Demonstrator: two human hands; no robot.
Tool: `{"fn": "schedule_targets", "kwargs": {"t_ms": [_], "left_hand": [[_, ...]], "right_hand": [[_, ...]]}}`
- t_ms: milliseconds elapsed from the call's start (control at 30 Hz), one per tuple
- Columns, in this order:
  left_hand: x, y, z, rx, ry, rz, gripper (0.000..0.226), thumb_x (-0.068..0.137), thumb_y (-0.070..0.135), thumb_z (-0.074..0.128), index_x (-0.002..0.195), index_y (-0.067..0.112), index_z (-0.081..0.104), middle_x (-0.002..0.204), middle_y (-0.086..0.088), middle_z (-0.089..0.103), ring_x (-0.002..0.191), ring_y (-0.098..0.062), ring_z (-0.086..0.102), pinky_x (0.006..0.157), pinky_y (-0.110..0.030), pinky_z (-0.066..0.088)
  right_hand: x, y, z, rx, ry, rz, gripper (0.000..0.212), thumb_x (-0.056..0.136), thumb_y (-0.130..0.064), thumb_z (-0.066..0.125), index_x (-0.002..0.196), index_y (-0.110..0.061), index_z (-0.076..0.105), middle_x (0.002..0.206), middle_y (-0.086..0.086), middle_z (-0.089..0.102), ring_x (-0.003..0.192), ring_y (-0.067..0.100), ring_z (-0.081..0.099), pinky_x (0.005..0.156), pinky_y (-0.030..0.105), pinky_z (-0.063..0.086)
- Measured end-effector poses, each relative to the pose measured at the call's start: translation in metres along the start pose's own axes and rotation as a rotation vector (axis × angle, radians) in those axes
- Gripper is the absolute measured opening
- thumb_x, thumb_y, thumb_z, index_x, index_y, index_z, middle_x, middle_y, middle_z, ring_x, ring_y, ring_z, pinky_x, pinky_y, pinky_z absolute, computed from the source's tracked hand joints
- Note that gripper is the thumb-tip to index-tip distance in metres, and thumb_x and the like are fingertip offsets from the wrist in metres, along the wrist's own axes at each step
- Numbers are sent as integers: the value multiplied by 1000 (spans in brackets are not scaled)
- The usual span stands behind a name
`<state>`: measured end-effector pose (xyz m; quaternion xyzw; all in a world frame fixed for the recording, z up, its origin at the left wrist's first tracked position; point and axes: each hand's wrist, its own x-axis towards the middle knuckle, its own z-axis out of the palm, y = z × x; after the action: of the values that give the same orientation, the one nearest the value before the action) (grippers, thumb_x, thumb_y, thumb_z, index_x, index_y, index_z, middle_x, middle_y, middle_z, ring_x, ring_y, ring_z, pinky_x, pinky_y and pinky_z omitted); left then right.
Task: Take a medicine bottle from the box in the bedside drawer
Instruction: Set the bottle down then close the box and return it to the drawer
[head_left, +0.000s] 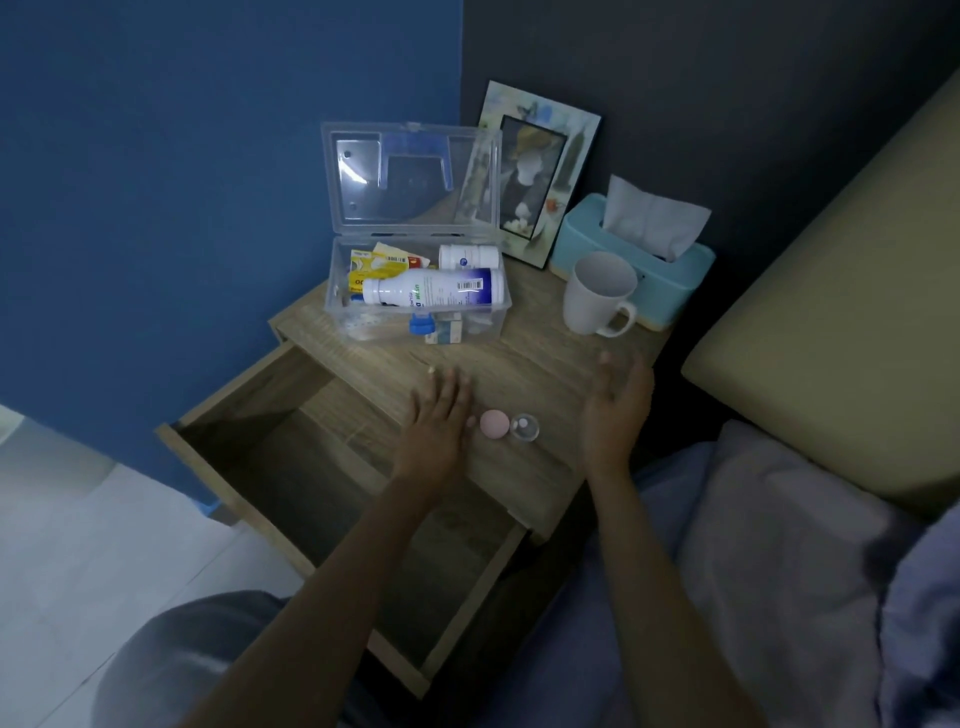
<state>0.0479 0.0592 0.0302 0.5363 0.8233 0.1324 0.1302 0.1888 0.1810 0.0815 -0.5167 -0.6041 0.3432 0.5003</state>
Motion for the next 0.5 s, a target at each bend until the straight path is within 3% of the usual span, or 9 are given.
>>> {"fn": "schedule_targets", "kwargs": {"t_ms": [100,233,300,367,433,500], "left_hand": [[1,-1,6,66,22,-10,58,103,37,18,156,18,5,165,-3,-2,152,-24,-9,121,-43,-4],[0,-1,10,83,65,-9,57,103,36,18,156,19,8,165,-1,3,152,-22,-4,121,-41,-3],[0,-1,10,76,71,-8,57,103,36,19,156,19,8,165,-1,4,153,-22,-3,121,-41,-2],[0,-1,11,79,70,-11,57,102,36,18,156,19,8,165,-1,4,152,-22,-3,121,-41,-2],[1,-2,12,85,68,-16,57,102,37,18,156,19,8,165,-1,4,153,-22,-3,121,-42,-1],[1,-2,12,85,67,-18,58,102,37,18,156,19,8,165,-1,4,153,-22,-2,121,-42,1]], "right_hand": [[36,-8,12,19,74,-4,36,98,-15,47,128,6,49,116,-1,46,111,10,45,86,-6,28],[74,-4,31,-28,104,92,31,100,-18,43,114,7,55,105,12,57,99,21,54,83,25,43],[85,5,38,-76,96,207,40,102,-25,39,113,9,57,114,23,60,106,30,57,67,19,32],[90,12,41,-78,54,293,46,103,-31,35,112,8,59,119,23,61,106,28,57,58,16,25],[92,16,41,9,9,315,41,104,-31,35,102,2,59,112,21,62,96,20,54,54,14,31],[93,15,40,124,-30,335,33,103,-28,39,81,-8,54,97,17,60,91,17,51,50,4,34]]}}
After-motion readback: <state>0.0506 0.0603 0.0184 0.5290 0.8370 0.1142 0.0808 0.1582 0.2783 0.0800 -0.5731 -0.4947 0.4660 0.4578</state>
